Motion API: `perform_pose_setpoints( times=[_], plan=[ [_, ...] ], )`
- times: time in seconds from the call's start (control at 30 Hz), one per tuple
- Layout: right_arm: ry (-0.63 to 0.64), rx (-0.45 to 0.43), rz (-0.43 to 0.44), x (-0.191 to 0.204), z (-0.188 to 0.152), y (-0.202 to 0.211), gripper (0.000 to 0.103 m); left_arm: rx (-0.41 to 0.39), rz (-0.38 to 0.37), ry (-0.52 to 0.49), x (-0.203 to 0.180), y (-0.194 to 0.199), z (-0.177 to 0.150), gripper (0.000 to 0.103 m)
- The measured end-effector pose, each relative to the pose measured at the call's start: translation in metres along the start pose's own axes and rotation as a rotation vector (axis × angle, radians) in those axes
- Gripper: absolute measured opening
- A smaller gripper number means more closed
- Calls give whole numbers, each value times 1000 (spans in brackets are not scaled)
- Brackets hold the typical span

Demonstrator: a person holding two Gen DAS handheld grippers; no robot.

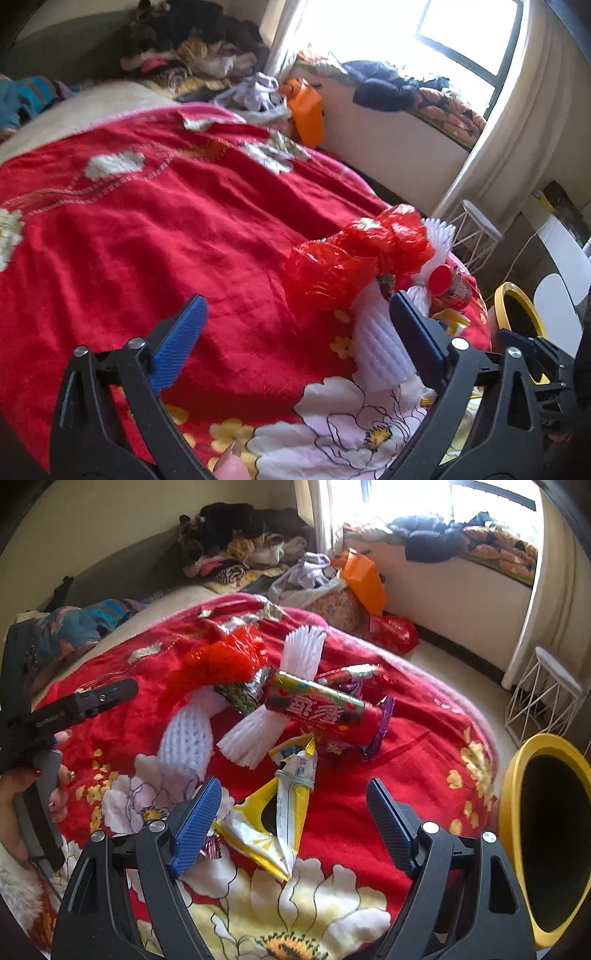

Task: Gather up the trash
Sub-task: 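Grasp the red plastic bag with the left tool while the right tool grasps the yellow snack wrapper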

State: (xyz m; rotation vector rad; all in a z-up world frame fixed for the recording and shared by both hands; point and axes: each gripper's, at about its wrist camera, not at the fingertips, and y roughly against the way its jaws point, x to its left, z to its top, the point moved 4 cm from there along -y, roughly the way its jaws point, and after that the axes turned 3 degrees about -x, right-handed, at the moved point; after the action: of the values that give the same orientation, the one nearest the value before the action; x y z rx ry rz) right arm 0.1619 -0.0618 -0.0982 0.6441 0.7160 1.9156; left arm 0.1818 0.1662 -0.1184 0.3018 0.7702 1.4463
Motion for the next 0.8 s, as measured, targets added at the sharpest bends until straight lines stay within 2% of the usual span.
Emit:
perform_pose_setpoints(
  times=[0.17, 0.33, 0.43, 0.5, 0.6, 0.63, 0.7, 0.8],
  plan=[
    [-70, 43, 27, -8, 2, -22, 78, 34, -42, 24, 1, -22, -2, 83],
    [-121, 85, 44, -14, -3, -39, 78, 66, -87, 57, 4, -40, -6, 71],
    [-120, 103, 61, -14, -9, -44, 76, 76, -121, 65, 2, -46, -8, 58],
    [-132, 108, 86, -13, -11, -46, 71, 87, -138, 68, 0, -48, -11, 39],
    [-137, 113, 132, -9, -13, -44, 55, 97, -150, 66, -3, -50, -14, 21],
    [-130, 114, 141, -7, -12, -42, 48, 100, -160, 66, -3, -49, -15, 17],
    [-111, 109, 136, -3, -13, -39, 45, 101, -165, 60, -6, -47, -17, 6],
    [-108, 100, 130, -2, -15, -34, 42, 98, -145, 45, -8, -44, -18, 2]
  ],
)
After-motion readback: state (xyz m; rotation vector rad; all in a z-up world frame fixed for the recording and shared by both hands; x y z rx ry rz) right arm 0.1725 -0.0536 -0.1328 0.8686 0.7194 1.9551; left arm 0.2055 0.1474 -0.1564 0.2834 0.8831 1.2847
